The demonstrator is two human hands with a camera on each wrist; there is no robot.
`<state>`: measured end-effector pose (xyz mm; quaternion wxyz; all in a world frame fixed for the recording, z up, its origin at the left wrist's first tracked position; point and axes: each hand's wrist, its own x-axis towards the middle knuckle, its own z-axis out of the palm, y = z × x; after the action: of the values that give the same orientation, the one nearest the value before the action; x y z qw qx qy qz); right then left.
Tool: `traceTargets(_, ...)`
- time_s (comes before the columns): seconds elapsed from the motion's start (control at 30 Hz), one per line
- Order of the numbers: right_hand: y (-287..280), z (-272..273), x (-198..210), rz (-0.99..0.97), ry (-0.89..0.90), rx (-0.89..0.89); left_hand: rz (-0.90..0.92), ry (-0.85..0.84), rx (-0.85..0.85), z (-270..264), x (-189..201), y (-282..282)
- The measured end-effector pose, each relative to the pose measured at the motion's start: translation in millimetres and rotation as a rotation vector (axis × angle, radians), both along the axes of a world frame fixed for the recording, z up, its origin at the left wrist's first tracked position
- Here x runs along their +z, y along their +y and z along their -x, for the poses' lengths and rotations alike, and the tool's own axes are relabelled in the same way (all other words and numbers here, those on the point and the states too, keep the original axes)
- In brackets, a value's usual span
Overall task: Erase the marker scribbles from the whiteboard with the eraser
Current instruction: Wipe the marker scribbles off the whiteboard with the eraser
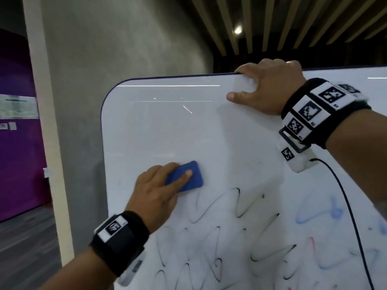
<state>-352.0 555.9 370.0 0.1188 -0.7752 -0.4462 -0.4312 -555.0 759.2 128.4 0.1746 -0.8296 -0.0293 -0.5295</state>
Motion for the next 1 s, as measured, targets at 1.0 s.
traceTargets(1.0, -72.9, -7.0, -94.9, 0.027, -0.046, 0.534, -0.057, 0.099, -0.118, -101.9, 40.3, -104.7)
